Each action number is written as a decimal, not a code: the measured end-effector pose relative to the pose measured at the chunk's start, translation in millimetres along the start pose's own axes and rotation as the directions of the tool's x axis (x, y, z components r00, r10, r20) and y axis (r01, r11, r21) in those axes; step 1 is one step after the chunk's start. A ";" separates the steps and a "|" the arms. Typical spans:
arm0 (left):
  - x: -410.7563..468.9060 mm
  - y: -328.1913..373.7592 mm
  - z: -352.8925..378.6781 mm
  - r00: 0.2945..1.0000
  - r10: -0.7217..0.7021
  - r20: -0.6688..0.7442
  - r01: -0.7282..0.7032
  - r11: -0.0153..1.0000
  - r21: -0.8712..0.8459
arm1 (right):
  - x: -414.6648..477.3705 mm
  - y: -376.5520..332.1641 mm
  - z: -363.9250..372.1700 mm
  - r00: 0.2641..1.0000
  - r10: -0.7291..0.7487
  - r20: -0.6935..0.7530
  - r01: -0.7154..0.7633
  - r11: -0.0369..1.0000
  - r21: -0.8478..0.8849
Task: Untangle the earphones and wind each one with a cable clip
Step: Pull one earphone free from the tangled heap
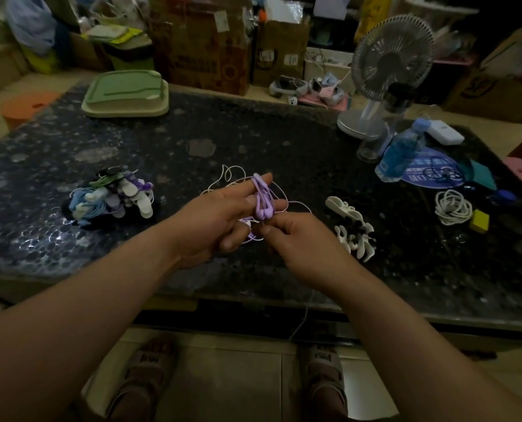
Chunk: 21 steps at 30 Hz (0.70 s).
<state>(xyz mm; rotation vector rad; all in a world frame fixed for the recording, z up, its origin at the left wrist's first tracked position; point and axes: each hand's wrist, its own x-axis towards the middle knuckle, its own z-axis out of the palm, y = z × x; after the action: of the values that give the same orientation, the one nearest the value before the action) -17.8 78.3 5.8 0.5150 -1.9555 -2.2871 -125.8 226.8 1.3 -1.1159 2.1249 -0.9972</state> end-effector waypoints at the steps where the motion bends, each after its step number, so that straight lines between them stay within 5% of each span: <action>1: 0.6 -2.3 -0.7 1.000 0.018 0.005 -0.018 0.999 0.027 | 0.3 0.4 0.5 1.000 0.002 0.001 -0.002 1.000 -0.011; 8: 7.6 -8.2 2.9 0.977 0.111 -0.182 -0.093 0.990 0.101 | -1.3 -4.4 10.0 0.995 -0.057 0.080 0.071 0.980 -0.187; 10: 9.9 -12.3 -0.2 0.967 0.156 -0.202 -0.104 0.964 0.244 | -1.9 -6.5 6.8 0.995 -0.092 0.046 0.101 0.961 -0.256; 14: 7.3 -17.1 -2.9 0.981 0.188 -0.040 -0.139 0.838 0.528 | -3.1 -9.7 -19.3 0.992 -0.095 -0.081 0.063 0.943 -0.327; 21: -3.3 -18.9 4.8 0.984 0.047 0.173 -0.151 0.740 0.655 | -2.0 -6.2 -41.0 0.990 -0.087 -0.113 0.055 0.965 -0.256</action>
<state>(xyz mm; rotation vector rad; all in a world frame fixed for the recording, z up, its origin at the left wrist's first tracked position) -13.4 87.1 -11.3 0.2685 -2.7918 -1.5259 -151.8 240.9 30.4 -1.2886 2.3776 -0.8635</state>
